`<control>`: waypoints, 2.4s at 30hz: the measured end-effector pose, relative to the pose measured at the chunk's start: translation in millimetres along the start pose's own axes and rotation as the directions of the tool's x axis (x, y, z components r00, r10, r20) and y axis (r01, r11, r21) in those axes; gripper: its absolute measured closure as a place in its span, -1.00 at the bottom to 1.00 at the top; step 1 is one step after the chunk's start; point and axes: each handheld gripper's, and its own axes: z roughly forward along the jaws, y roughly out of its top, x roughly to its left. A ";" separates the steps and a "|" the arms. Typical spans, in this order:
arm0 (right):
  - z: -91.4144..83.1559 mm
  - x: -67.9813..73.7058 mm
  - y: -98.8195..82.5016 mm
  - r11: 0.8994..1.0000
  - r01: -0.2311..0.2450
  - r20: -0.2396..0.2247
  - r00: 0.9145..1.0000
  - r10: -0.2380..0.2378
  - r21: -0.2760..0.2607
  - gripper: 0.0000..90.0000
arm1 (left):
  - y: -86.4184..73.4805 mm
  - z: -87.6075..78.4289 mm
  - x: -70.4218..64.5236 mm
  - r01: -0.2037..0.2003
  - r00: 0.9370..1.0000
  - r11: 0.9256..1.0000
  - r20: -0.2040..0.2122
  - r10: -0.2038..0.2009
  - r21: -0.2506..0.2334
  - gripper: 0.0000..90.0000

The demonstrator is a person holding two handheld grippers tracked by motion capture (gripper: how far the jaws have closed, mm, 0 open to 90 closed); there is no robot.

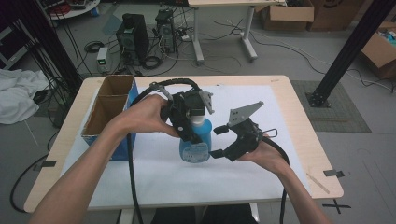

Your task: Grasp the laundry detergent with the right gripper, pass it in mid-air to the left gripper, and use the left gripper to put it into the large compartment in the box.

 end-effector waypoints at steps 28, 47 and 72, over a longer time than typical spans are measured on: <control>-14.9 -9.3 -30.1 0.991 -0.110 0.150 0.984 0.098 0.075 -0.64 | -41.0 -69.2 50.8 0.494 0.842 0.869 -0.234 -0.486 -0.025 -0.14; -9.1 -18.0 -43.3 0.980 -0.144 0.195 0.974 0.115 0.139 -0.63 | -83.0 -123.7 69.7 0.776 0.541 0.606 -0.308 -0.782 -0.174 -0.14; -2.3 -22.3 -42.5 0.975 -0.143 0.210 0.972 0.106 0.168 -0.62 | -160.4 -133.9 60.4 0.897 0.174 0.314 -0.405 -0.898 -0.312 -0.14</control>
